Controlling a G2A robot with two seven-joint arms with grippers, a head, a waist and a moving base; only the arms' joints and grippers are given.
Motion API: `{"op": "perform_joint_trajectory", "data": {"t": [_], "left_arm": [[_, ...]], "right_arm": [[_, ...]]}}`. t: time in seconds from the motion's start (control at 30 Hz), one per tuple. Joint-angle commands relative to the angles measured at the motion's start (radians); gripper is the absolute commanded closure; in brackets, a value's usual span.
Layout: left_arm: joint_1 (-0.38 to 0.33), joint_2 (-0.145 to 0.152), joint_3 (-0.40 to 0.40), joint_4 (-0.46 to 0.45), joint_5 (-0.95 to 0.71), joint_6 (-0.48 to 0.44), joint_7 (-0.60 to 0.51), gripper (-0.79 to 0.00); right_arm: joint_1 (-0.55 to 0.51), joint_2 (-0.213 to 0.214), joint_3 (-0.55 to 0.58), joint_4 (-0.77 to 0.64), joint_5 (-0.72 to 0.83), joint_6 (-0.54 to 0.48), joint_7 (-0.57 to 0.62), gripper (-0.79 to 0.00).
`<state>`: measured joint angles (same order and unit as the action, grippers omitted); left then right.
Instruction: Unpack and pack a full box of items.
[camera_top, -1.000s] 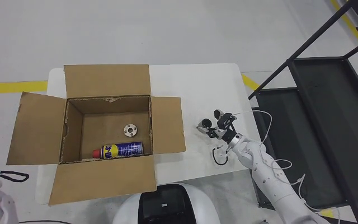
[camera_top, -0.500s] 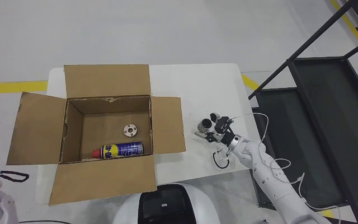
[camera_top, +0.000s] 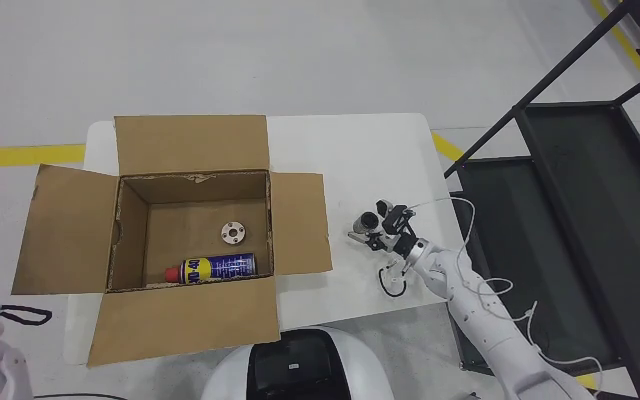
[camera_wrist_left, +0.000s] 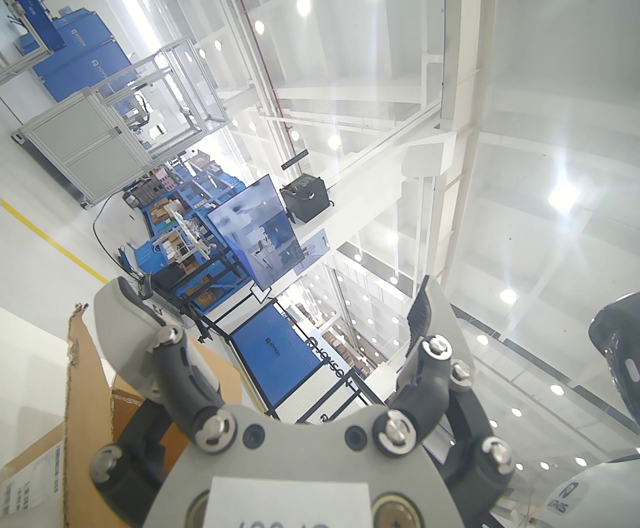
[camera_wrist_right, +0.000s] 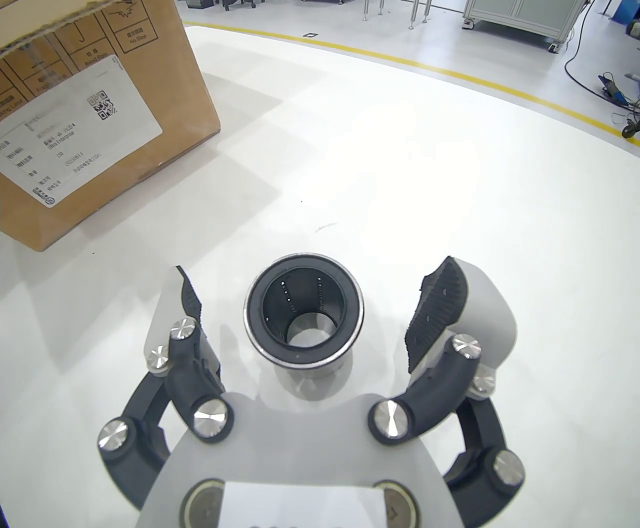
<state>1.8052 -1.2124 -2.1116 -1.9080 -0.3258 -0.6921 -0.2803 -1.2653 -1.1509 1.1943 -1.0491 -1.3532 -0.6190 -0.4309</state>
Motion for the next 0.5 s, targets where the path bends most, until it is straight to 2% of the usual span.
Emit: {"op": "perform_joint_trajectory", "data": {"t": [0.0,0.07,0.17,0.27,0.3,0.33,0.4,0.43,0.47], "left_arm": [[0.000,0.000,0.000,0.000,0.000,0.000,0.000,-0.785],[0.000,0.000,0.000,0.000,0.000,0.000,0.000,-0.785],[0.000,0.000,0.000,0.000,0.000,0.000,0.000,-0.785],[0.000,0.000,0.000,0.000,0.000,0.000,0.000,-0.785],[0.000,0.000,0.000,0.000,0.000,0.000,0.000,-0.785],[0.000,0.000,0.000,0.000,0.000,0.000,0.000,-0.785],[0.000,0.000,0.000,0.000,0.000,0.000,0.000,-0.785],[0.000,0.000,0.000,0.000,0.000,0.000,0.000,-0.785],[0.000,0.000,0.000,0.000,0.000,0.000,0.000,-0.785]], "right_arm": [[0.009,-0.002,-0.008,0.022,-0.003,0.000,-0.005,-0.785],[0.019,-0.005,-0.017,0.039,-0.009,0.005,-0.005,-0.776],[0.030,-0.009,-0.028,0.060,-0.008,0.007,-0.011,-0.674],[0.042,-0.012,-0.036,0.072,-0.007,0.009,-0.015,-0.459],[0.047,-0.013,-0.039,0.074,-0.008,0.008,-0.016,-0.326],[0.050,-0.014,-0.041,0.075,-0.009,0.009,-0.018,-0.271],[0.056,-0.014,-0.044,0.075,-0.012,0.007,-0.020,-0.074],[0.058,-0.014,-0.045,0.075,-0.014,0.009,-0.020,0.000],[0.060,-0.015,-0.046,0.074,-0.016,0.007,-0.021,0.000]]}}
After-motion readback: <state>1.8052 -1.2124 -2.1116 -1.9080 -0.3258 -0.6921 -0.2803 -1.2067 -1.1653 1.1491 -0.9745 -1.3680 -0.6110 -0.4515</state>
